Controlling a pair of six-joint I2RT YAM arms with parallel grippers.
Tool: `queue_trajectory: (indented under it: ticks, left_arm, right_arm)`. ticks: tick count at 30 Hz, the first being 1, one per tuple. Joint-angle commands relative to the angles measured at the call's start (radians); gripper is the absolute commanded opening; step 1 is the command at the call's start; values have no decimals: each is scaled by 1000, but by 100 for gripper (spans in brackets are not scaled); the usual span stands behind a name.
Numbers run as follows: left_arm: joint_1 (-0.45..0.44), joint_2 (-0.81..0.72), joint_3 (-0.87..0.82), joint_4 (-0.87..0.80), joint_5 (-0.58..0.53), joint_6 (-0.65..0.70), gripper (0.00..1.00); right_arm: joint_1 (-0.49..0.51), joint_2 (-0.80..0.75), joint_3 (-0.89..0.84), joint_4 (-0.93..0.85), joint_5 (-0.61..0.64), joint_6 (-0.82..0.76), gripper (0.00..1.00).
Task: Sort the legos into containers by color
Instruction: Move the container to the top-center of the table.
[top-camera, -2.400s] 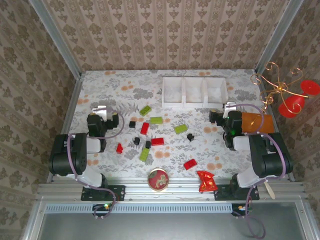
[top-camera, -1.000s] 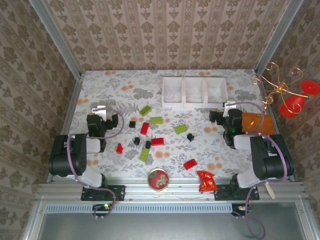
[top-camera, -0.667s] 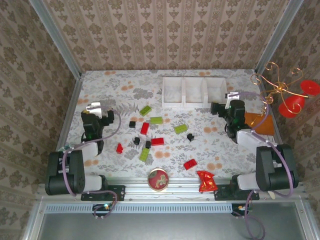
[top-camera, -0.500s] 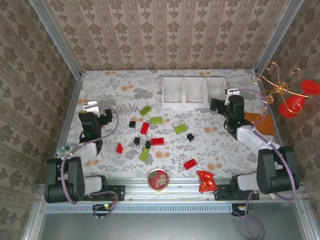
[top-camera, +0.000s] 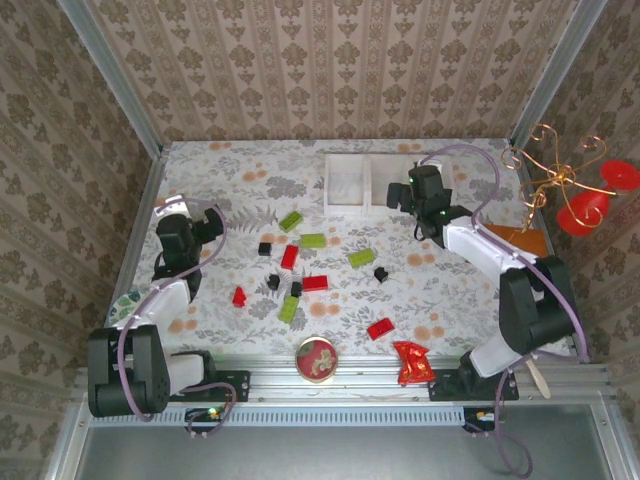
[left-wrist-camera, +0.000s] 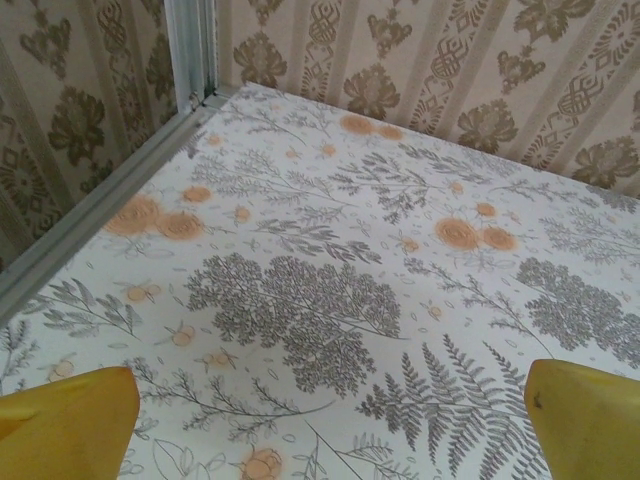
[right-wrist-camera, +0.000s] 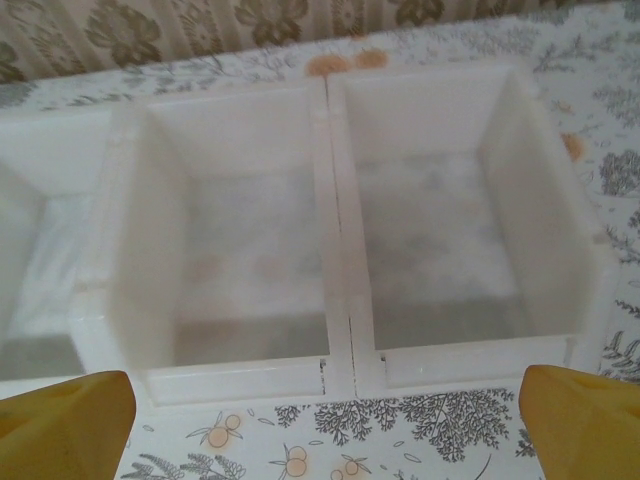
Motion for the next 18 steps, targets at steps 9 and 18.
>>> queue_trajectory:
  ticks: [9,18]
  left_arm:
    - [6,12,64,-59,73,-62,100]
    - [3,38,85,-64,97,-74,100]
  right_arm:
    - [-10,269,274,-259,79,116,84]
    - [-25,401,379,-288,9,105,68]
